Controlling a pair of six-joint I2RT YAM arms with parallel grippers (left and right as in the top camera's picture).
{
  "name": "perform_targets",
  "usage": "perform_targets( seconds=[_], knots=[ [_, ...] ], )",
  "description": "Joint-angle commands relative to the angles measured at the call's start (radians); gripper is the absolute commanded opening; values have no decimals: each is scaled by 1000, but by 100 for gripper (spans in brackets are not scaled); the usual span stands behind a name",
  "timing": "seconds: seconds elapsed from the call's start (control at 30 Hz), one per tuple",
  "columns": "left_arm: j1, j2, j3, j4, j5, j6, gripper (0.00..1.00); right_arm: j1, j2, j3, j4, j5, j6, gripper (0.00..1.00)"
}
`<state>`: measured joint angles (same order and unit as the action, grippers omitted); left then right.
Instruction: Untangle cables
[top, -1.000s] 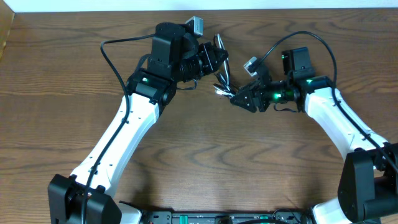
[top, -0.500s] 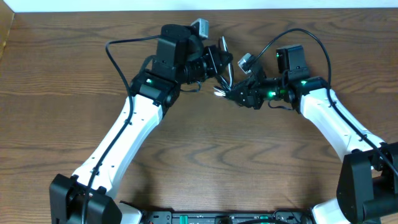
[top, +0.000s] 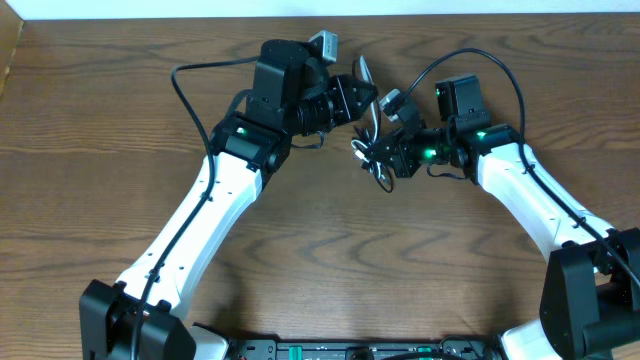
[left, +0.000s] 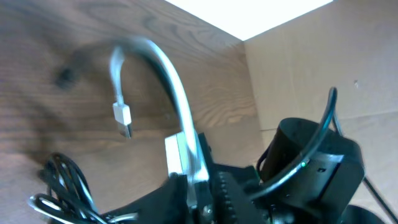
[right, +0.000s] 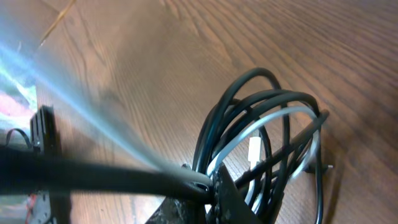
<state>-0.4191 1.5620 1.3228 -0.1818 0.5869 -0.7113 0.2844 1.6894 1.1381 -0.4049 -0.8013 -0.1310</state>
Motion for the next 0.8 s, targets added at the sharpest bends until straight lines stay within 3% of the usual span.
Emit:
perform_targets(
  seconds=[0.0, 0.03, 0.23, 0.33, 0.5, 0.77],
  knots=[
    [2, -14, 7, -25, -56, 99, 91, -8, -14, 14, 19, 3, 162, 1],
    [3, -14, 7, -46, -76, 118, 98, -11, -15, 14, 31, 3, 223, 1],
    [3, -14, 7, -182, -188, 193, 98, -50, -15, 14, 57, 77, 610, 1],
    [2, -14, 7, -231, -187, 225, 98, -69, -15, 14, 58, 93, 733, 1],
    [-19, -13, 7, -306, -184, 289, 94, -92, -15, 14, 63, 110, 853, 1],
    [-80, -13, 7, -329, -184, 399, 87, -155, -15, 14, 131, -90, 905, 1]
  ],
)
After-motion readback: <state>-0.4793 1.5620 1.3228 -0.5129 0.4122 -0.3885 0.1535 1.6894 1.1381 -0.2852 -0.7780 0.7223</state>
